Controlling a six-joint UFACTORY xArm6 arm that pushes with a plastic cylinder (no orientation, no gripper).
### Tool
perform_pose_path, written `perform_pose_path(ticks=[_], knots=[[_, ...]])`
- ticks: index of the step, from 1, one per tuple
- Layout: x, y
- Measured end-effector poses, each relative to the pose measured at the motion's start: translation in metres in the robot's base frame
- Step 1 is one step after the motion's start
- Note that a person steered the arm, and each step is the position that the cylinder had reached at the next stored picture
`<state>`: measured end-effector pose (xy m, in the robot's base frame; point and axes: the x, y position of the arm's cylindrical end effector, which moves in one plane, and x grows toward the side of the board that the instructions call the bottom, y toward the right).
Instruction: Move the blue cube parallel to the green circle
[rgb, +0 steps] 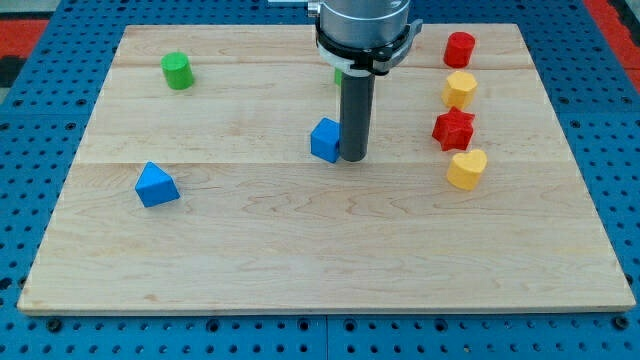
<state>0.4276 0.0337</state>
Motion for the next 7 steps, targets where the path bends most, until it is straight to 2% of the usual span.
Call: perform_pose_path(ticks=[2, 3, 4, 6, 7], knots=[[-0.005, -0.034], [-0.021, -0.077], [-0.050, -0.104], [-0.115, -0.117], [-0.091, -0.147]])
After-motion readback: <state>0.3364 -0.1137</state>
